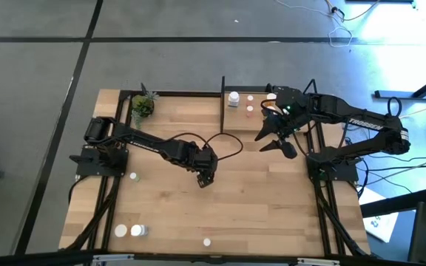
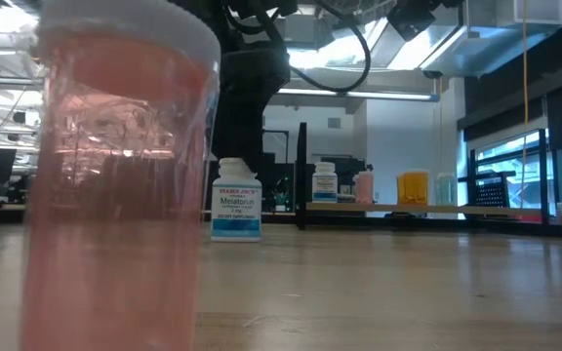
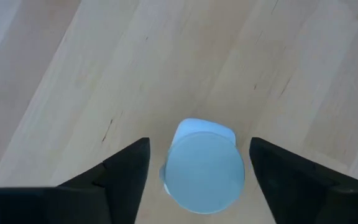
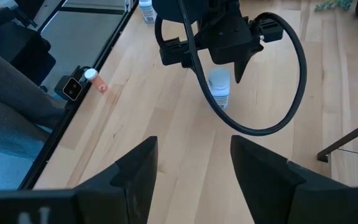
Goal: Pick and place medicine bottles onto shelf by color
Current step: Put the top white pill bottle on the shelf aligned with the other white pill bottle
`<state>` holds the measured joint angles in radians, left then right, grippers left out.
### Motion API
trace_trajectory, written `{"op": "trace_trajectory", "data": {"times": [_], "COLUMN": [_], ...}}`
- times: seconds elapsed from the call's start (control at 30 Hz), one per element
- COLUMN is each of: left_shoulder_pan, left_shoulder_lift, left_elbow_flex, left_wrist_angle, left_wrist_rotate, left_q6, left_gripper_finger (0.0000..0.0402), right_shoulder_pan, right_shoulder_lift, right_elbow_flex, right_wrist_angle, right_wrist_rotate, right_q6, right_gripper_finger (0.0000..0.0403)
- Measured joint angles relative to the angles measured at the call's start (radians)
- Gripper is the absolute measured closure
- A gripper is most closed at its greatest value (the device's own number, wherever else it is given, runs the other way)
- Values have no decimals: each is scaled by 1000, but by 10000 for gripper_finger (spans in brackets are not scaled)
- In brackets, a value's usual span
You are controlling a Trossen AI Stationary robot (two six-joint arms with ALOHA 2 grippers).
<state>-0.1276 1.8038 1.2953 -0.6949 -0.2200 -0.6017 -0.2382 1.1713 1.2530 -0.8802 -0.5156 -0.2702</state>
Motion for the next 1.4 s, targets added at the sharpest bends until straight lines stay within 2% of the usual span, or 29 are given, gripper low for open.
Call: {"op": "trace_trajectory", "data": {"times": [0.27,0.43,1.0,1.4], "left_shoulder_pan": [0,-1,-58,-137], "left_shoulder_lift": [-4,-7,-6,-11], "left_elbow_flex": [0,20,237,330], "left_wrist_angle": [0,-27,-317,-448], "left_wrist_rotate": [13,20,-117,-77], "left_q6": [-20,-17,-11,-25], "left_gripper_finger": [65,43,39,39], "right_shoulder_pan": [0,0,0,0], "right_shoulder_lift": [0,0,0,0], "right_elbow_flex": [0,0,0,0], "right_wrist_angle": [0,0,0,0], "right_wrist_rotate": [0,0,0,0], "right_q6": [0,0,0,0], "right_gripper_finger": [198,198,198,198]}}
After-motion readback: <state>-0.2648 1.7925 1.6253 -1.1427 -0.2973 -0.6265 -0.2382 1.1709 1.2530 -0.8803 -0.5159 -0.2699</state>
